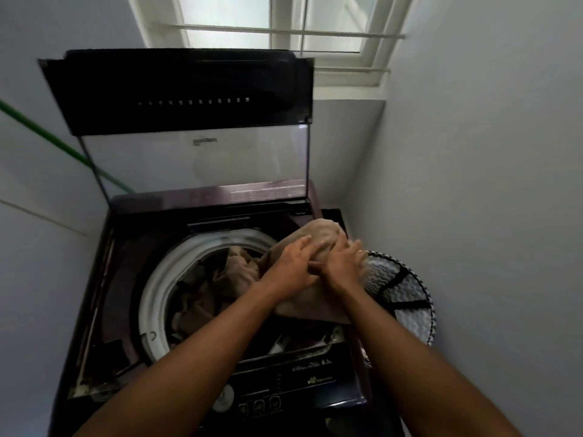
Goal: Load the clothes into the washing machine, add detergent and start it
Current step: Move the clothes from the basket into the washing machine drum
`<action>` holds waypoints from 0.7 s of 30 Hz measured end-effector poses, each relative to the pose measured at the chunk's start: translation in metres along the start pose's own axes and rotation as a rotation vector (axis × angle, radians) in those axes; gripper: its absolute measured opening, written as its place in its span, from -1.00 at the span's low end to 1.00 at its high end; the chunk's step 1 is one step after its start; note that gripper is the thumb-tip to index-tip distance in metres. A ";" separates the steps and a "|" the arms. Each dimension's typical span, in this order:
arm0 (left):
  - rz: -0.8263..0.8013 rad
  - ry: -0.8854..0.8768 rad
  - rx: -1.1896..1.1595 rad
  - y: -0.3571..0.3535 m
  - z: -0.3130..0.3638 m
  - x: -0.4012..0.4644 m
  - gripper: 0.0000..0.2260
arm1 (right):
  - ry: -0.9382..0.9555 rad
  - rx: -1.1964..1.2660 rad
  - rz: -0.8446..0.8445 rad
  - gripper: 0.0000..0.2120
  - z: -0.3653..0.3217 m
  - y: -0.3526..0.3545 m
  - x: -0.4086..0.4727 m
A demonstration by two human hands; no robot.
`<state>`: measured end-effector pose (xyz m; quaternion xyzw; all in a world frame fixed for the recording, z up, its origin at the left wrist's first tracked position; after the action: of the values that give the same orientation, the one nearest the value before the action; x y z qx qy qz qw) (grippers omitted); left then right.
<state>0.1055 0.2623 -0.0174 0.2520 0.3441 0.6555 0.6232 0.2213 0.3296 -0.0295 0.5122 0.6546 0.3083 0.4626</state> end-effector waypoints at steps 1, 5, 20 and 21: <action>-0.055 0.000 0.016 -0.008 0.005 0.006 -0.22 | -0.036 0.097 -0.073 0.04 0.012 -0.002 0.004; -0.284 0.010 0.129 -0.029 0.011 0.019 -0.07 | -0.052 0.351 -0.138 -0.53 0.021 -0.014 0.004; -0.224 0.015 0.135 -0.026 -0.001 0.037 -0.07 | 0.039 0.295 -0.023 -0.16 0.008 -0.016 0.005; -0.220 0.014 0.137 -0.027 -0.001 0.037 -0.07 | 0.053 0.275 -0.004 -0.20 0.008 -0.017 0.005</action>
<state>0.1180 0.2986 -0.0422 0.2501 0.4178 0.5602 0.6702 0.2220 0.3290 -0.0494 0.5610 0.7038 0.2283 0.3712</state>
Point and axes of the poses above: each hand's wrist, its own x-axis towards the middle knuckle, its own y-axis out of the back of the hand, z = x × y, the point moved 1 cm from there along x, towards the middle knuckle, and after that the axes turned 2 degrees about z, right-handed, at the moved point
